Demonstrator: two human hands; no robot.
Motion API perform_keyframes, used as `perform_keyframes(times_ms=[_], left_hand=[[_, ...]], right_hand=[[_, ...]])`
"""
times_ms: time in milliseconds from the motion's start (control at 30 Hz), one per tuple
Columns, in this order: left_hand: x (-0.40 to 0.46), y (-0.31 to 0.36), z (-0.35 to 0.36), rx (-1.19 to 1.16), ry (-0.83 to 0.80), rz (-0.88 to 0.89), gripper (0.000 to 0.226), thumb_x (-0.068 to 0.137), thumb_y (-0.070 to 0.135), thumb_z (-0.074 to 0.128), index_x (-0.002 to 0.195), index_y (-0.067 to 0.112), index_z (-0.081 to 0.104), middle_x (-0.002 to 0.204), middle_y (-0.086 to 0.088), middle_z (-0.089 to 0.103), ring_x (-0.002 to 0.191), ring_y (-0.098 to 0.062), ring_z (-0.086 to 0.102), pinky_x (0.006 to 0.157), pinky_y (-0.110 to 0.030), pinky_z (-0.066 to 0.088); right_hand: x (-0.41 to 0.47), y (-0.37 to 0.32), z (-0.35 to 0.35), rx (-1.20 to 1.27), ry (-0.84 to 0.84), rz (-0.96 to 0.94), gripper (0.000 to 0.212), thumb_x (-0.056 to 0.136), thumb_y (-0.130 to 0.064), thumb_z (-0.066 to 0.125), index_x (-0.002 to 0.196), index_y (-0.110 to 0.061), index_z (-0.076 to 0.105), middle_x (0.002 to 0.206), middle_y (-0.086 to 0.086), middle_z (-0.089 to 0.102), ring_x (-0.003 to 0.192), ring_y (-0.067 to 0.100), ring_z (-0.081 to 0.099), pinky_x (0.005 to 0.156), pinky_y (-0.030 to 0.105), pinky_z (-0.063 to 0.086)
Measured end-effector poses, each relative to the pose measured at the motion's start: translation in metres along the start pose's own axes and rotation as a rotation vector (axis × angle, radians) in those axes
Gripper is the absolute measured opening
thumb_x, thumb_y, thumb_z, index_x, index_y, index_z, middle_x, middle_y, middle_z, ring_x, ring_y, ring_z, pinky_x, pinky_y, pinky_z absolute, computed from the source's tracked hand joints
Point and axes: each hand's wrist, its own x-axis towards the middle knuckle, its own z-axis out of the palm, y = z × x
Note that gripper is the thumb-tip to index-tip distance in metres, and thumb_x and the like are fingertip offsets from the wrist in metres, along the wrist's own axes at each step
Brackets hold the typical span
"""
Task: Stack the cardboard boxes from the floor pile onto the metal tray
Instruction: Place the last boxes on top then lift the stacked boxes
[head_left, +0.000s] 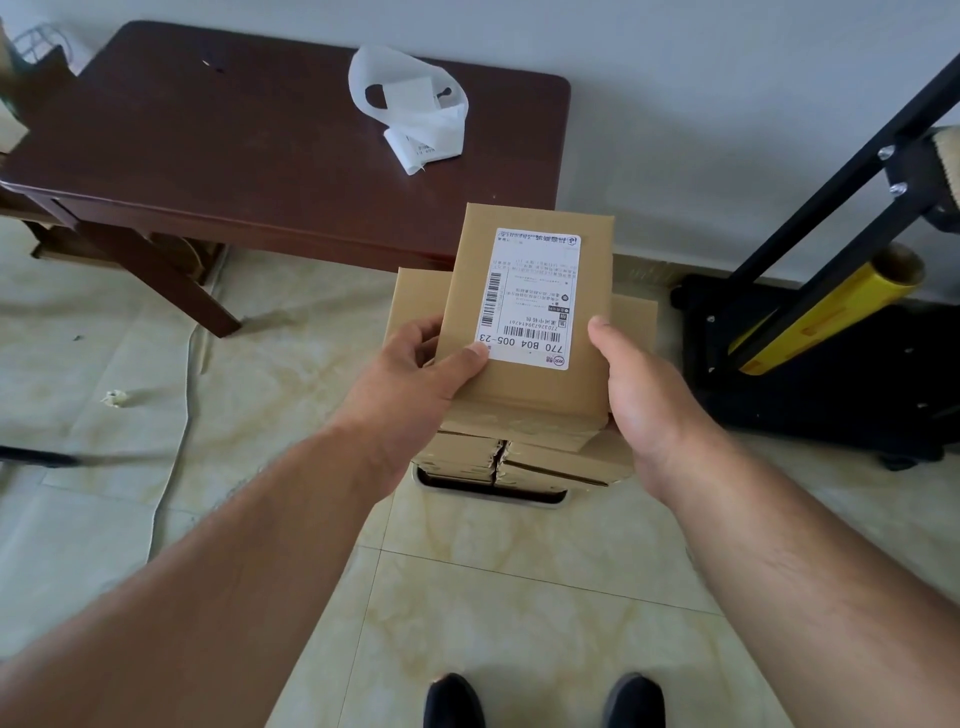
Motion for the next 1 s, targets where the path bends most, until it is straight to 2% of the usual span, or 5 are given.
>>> perform_keyframes(times_ms=[233,433,567,867,1000], left_hand=[[0.002,0.000,0.002,0.014,-0.006,0.017,0.069,0.077,0.043,0.077,0.141,0.031,0.055,0.121,0.016,0.075,0.109,-0.008,0.072,0.103,-0.039,0.053],[0.001,0.000,0.000,0.044,0.014,0.022,0.096,0.061,0.065,0.079,0.147,0.034,0.050,0.137,0.013,0.066,0.127,-0.010,0.062,0.112,-0.042,0.046],[-0.003,0.001,-0.005,0.072,0.041,0.012,0.100,0.064,0.066,0.076,0.153,0.030,0.045,0.144,0.013,0.059,0.130,-0.008,0.058,0.114,-0.041,0.043],[-0.018,-0.006,-0.029,0.058,0.124,0.023,0.081,0.075,0.063,0.069,0.147,0.030,0.053,0.137,0.016,0.064,0.128,-0.003,0.058,0.117,-0.040,0.040],[-0.031,-0.015,-0.040,0.040,0.188,0.043,0.069,0.088,0.054,0.068,0.149,0.026,0.051,0.137,0.013,0.063,0.124,-0.004,0.059,0.115,-0.040,0.043]], right_hand=[[-0.001,-0.001,0.000,-0.024,-0.001,-0.001,0.060,0.084,-0.073,0.044,0.128,-0.041,0.069,0.124,-0.022,0.071,0.122,0.010,0.062,0.114,0.042,0.039],[-0.001,0.000,-0.004,-0.016,-0.007,-0.024,0.036,0.097,-0.066,0.043,0.091,-0.044,0.071,0.104,-0.030,0.067,0.104,-0.003,0.058,0.098,0.031,0.036],[-0.004,0.006,-0.005,0.003,0.020,0.000,0.065,0.078,-0.081,0.046,0.122,-0.041,0.072,0.120,-0.022,0.073,0.120,0.010,0.064,0.112,0.043,0.042],[-0.030,0.023,-0.020,0.086,0.131,0.043,0.057,0.094,-0.069,0.049,0.127,-0.027,0.067,0.133,0.011,0.065,0.121,0.025,0.063,0.110,0.048,0.047],[-0.042,0.038,-0.025,0.144,0.153,0.017,0.060,0.097,-0.065,0.049,0.143,-0.027,0.057,0.136,-0.005,0.064,0.117,0.013,0.065,0.108,0.044,0.050]])
